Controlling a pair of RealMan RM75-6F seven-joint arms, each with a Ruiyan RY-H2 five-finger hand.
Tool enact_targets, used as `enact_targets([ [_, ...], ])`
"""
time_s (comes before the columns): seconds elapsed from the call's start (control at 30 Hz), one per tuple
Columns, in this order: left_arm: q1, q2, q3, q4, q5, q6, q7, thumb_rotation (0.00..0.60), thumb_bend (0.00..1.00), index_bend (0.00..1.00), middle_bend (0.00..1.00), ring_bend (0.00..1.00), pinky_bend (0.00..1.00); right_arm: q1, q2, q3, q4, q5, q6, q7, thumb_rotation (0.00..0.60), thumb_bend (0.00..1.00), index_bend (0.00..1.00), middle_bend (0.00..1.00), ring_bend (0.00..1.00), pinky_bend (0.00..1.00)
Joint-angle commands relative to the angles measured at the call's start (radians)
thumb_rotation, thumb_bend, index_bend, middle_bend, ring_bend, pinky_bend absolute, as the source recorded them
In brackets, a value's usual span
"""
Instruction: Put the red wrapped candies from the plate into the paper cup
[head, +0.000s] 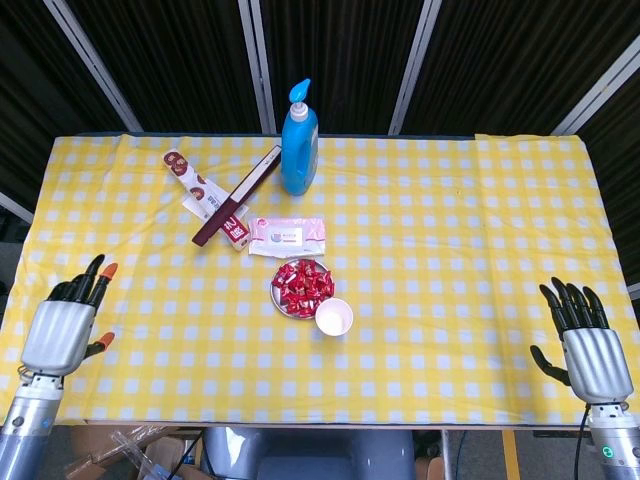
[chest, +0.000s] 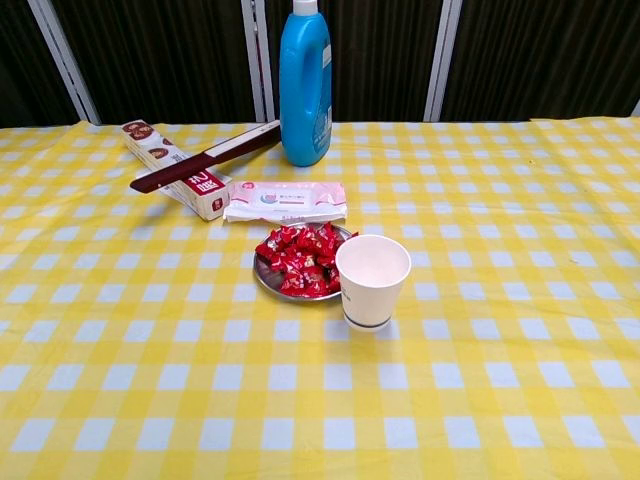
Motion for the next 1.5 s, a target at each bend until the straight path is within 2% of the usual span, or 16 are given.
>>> enact_targets([
  [0.03, -0.101, -0.043, -0.091, -0.047, -0.077, -0.11, 0.106, 0.6, 0.14, 0.01, 0.13, 0.67, 0.73, 0.001, 0.003, -0.001, -0.004, 0.004, -0.005, 0.004, 0.6, 0.36, 0.0, 0.0, 0.0, 0.0],
  [0.2, -0.276, -0.144, -0.208, -0.036, -0.314, -0.326, 0.221, 0.6, 0.17, 0.09, 0.2, 0.8, 0.85, 0.005, 0.011, 0.003, -0.013, 0.02, -0.018, 0.022, 0.6, 0.36, 0.0, 0.0, 0.0, 0.0],
  [0.33, -0.385, -0.223, -0.255, -0.001, -0.48, -0.413, 0.308, 0.6, 0.2, 0.14, 0.21, 0.83, 0.87, 0.006, 0.017, 0.005, -0.019, 0.029, -0.026, 0.034, 0.6, 0.36, 0.0, 0.0, 0.0, 0.0],
  [0.47, -0.491, -0.305, -0.282, 0.057, -0.61, -0.452, 0.395, 0.6, 0.2, 0.14, 0.21, 0.83, 0.88, 0.008, 0.021, 0.005, -0.024, 0.029, -0.031, 0.044, 0.6, 0.36, 0.0, 0.0, 0.0, 0.0],
  [0.67, -0.614, -0.414, -0.301, 0.155, -0.756, -0.482, 0.46, 0.6, 0.24, 0.13, 0.2, 0.83, 0.88, 0.011, 0.026, 0.004, -0.031, 0.03, -0.037, 0.06, 0.6, 0.36, 0.0, 0.0, 0.0, 0.0],
  [1.07, -0.8, -0.583, -0.315, 0.351, -0.943, -0.519, 0.515, 0.6, 0.25, 0.14, 0.18, 0.83, 0.88, 0.013, 0.037, 0.001, -0.039, 0.026, -0.042, 0.098, 0.6, 0.36, 0.0, 0.0, 0.0, 0.0],
  [1.5, -0.905, -0.689, -0.289, 0.515, -1.061, -0.555, 0.544, 0.6, 0.25, 0.19, 0.22, 0.84, 0.88, 0.015, 0.041, 0.001, -0.041, 0.026, -0.045, 0.114, 0.6, 0.36, 0.0, 0.0, 0.0, 0.0],
])
